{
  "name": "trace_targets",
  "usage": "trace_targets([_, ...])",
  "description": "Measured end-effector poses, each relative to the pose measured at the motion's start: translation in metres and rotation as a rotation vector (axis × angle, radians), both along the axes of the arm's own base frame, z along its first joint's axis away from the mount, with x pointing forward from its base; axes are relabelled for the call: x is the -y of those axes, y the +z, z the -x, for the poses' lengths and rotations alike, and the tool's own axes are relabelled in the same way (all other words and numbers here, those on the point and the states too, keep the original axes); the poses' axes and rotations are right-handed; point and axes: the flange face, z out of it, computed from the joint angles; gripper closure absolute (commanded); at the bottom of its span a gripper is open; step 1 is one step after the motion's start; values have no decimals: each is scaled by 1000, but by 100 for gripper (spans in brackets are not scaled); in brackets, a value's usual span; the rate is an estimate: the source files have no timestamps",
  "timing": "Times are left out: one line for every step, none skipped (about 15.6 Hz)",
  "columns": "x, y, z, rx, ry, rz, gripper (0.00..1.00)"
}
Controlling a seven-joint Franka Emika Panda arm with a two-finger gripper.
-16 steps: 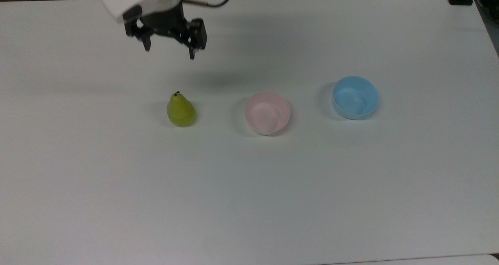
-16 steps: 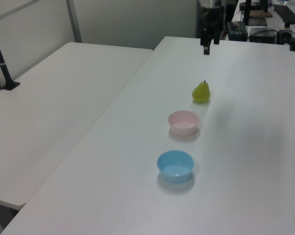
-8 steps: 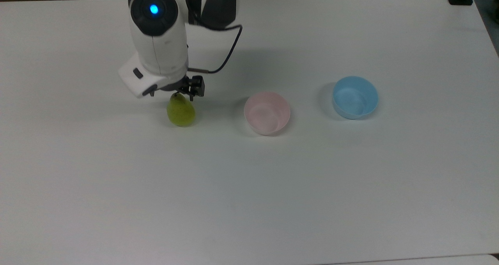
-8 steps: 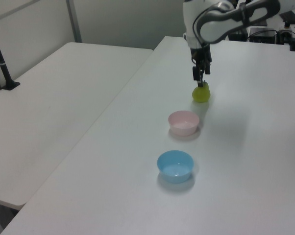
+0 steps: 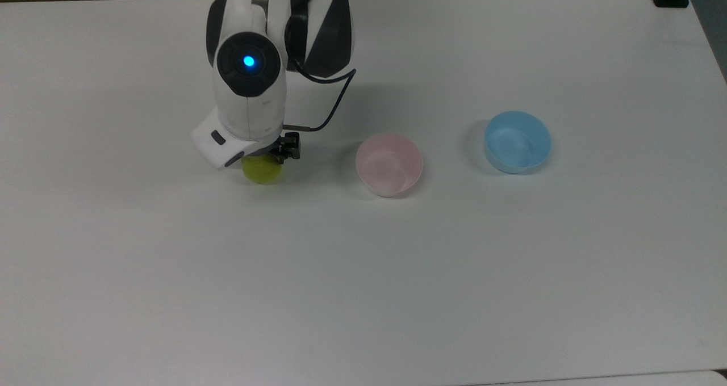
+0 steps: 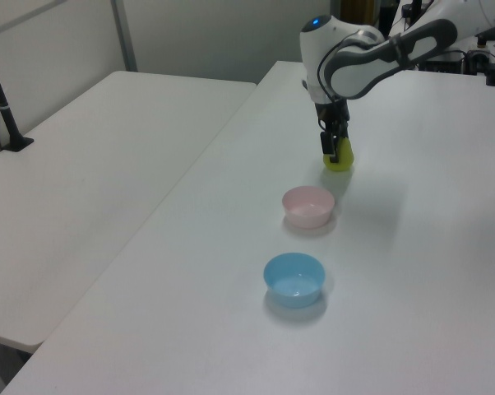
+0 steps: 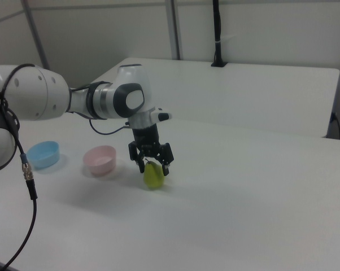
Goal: Place the pear in the bowl
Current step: 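Lower the gripper over the green pear and close on it, then lift the pear and carry it over the pink bowl, lowering inside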
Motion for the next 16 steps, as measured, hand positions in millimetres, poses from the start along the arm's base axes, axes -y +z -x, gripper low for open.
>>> trace_targets([-2, -5, 0, -5, 5, 1, 35])
trace_targets([-4, -8, 0, -7, 8, 1, 49])
trace_targets([-5, -9, -1, -7, 10, 1, 61])
trace_targets([-5, -8, -1, -5, 10, 2, 71])
trace_targets([-5, -7, -1, -2, 10, 2, 77])
trace_targets([-5, -6, -2, 0, 10, 2, 78])
trace_targets([-5, -3, -3, 5, 10, 2, 78])
trace_targets([-5, 3, -4, 16, 10, 2, 78])
trace_targets([-4, 13, -5, 33, 9, 2, 78])
trace_targets([-4, 26, -6, 52, 8, 2, 78])
trace_targets([-4, 41, -5, 70, 5, -1, 78])
trace_targets([-4, 57, -3, 86, 0, -6, 78])
trace_targets([-5, 76, 0, 103, -7, -17, 78])
trace_targets([-9, 93, 2, 118, -13, -36, 78])
trace_targets([-17, 107, 5, 127, -13, -54, 77])
trace_targets([-29, 118, 6, 134, -5, -69, 77])
